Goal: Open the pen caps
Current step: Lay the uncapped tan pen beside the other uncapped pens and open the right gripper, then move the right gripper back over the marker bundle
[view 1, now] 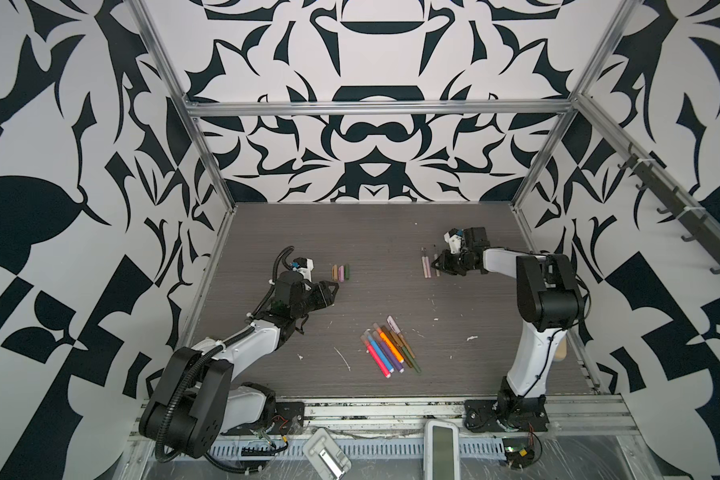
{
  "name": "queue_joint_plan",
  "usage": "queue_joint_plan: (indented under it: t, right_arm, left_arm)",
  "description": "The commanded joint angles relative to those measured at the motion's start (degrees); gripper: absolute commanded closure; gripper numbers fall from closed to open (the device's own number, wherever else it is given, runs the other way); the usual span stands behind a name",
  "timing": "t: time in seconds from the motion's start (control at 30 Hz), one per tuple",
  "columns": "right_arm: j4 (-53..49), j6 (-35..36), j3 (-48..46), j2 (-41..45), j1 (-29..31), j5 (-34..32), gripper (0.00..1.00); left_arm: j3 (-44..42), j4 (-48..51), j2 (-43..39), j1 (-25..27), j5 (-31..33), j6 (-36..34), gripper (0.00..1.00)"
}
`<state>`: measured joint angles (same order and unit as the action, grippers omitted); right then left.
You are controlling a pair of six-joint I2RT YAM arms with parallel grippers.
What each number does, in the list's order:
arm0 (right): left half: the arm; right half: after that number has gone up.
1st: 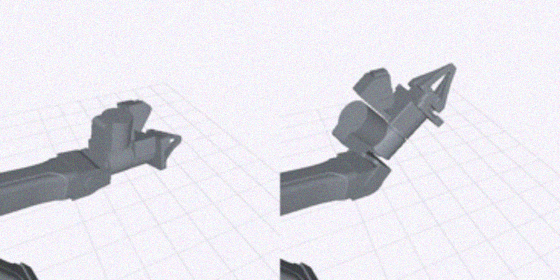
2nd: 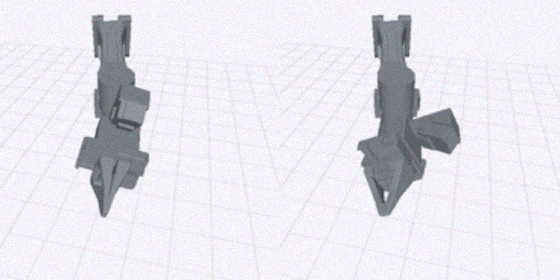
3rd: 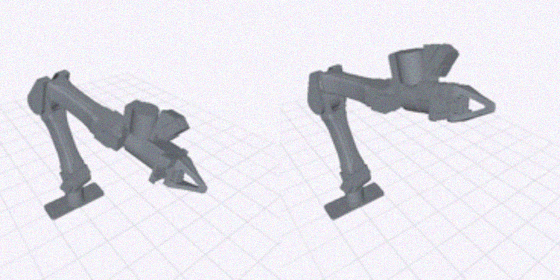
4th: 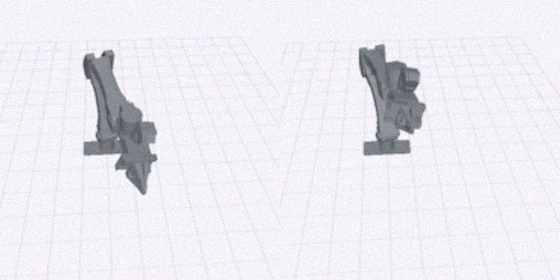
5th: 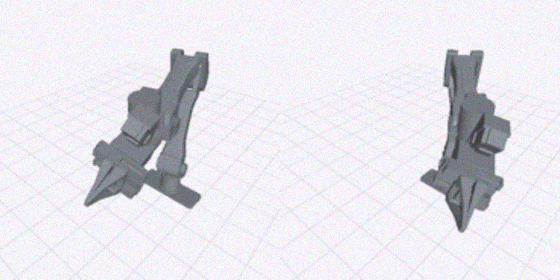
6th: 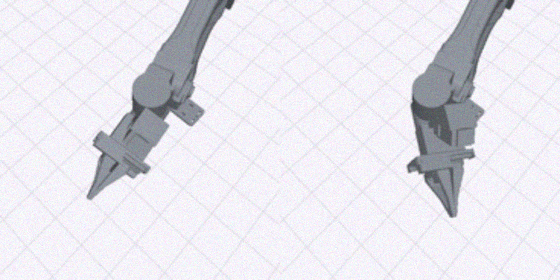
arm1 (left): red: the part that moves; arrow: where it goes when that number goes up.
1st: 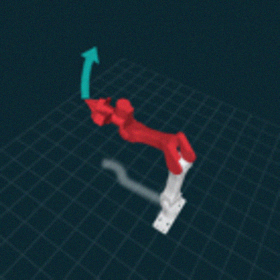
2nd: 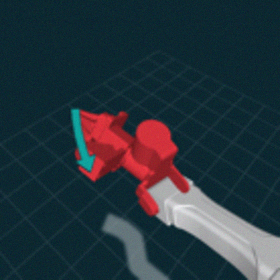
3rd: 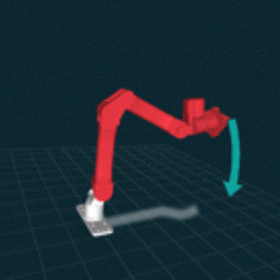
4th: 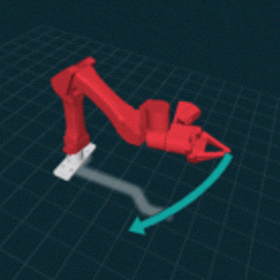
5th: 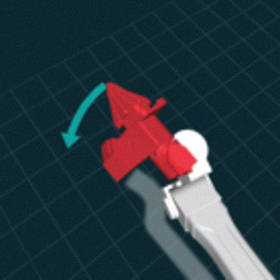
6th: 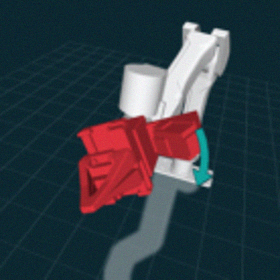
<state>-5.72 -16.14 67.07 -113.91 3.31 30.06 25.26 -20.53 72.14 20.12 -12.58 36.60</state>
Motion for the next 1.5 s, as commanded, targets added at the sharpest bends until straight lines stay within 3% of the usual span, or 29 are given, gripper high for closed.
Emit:
queue_joint_plan:
  t: [0.0,1.13,1.47]
  right_arm:
    - [0.4,-0.01,-0.54,1.92,-0.29,0.87,0.8]
    - [2.87,-2.61,-0.97,4.27,-0.24,3.71,0.79]
    - [-0.35,-4.13,-6.25,15.32,0.45,-0.2,0.79]
  left_arm:
    - [1.07,-0.68,0.36,-0.34,-0.5,0.31,0.48]
    - [0.94,-0.84,0.44,-0.43,-0.71,0.45,0.48]
    - [1.05,-0.82,0.45,-0.48,-0.69,0.4,0.48]
